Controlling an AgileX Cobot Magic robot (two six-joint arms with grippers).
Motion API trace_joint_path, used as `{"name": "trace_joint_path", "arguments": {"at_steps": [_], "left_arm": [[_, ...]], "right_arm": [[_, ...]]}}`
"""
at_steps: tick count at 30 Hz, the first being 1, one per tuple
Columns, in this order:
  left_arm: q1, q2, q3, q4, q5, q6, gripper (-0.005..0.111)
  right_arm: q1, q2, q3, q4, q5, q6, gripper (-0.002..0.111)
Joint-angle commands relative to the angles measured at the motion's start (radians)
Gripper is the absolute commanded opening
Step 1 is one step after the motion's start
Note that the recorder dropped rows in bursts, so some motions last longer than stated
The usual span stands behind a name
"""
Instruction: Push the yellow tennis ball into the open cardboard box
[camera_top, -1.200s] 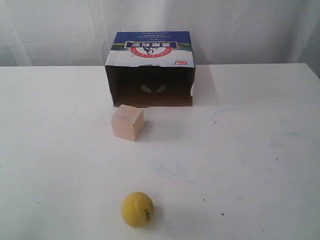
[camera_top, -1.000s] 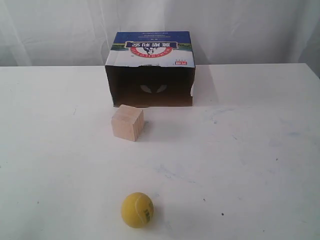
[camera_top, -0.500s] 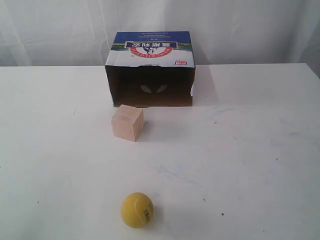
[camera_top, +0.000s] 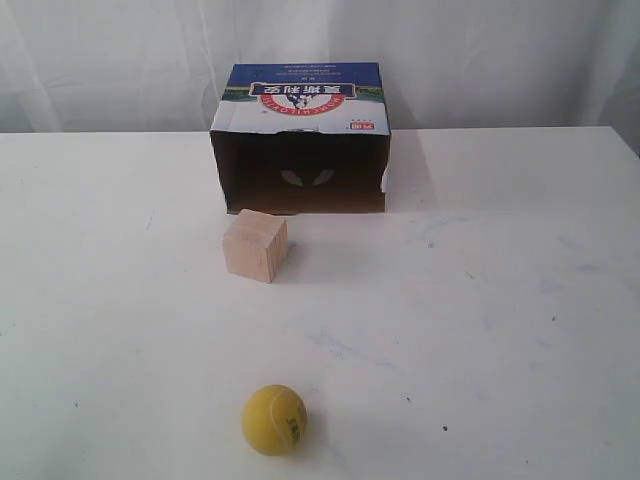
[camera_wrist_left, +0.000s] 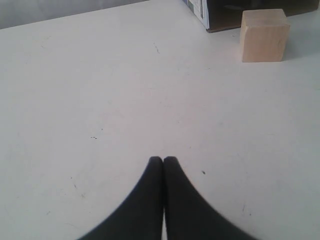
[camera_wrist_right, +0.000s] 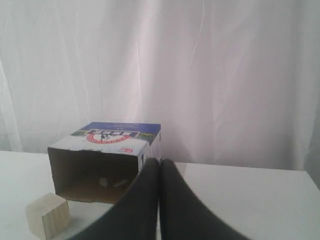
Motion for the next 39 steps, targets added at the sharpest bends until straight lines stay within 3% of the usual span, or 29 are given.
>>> {"name": "trace_joint_path", "arguments": {"at_steps": [1, 6, 12, 14, 18, 23, 30, 39], "left_arm": [[0.003, -0.005, 0.004, -0.004, -0.001, -0.007, 0.000], [0.003, -0.005, 0.004, -0.004, -0.001, -0.007, 0.000], [0.003, -0.005, 0.004, -0.004, -0.001, -0.007, 0.000], [0.003, -0.005, 0.004, -0.004, -0.001, -0.007, 0.000], [0.003, -0.005, 0.004, -0.004, -0.001, -0.007, 0.000], [0.003, -0.005, 0.004, -0.004, -0.001, -0.007, 0.000], [0.003, -0.005, 0.004, -0.004, -0.001, -0.007, 0.000], [0.003, -0.005, 0.004, -0.004, -0.001, -0.007, 0.000]], "right_arm": [[-0.003, 0.073, -0.196, 0.021, 0.224, 0.009, 0.000], [0.006, 0.303, -0.400, 0.281, 0.428, -0.097, 0.000], [0.117, 0.626, -0.548, 0.426, 0.547, -0.261, 0.000], [0.210, 0.774, -0.592, 0.439, 0.551, -0.286, 0.000], [0.499, 1.139, -0.742, 0.289, 0.494, -0.263, 0.000], [0.660, 1.462, -0.863, 0.259, 0.496, -0.232, 0.000], [0.734, 1.636, -0.885, 0.259, 0.482, -0.228, 0.000], [0.736, 1.738, -0.885, 0.199, 0.448, -0.213, 0.000]]}}
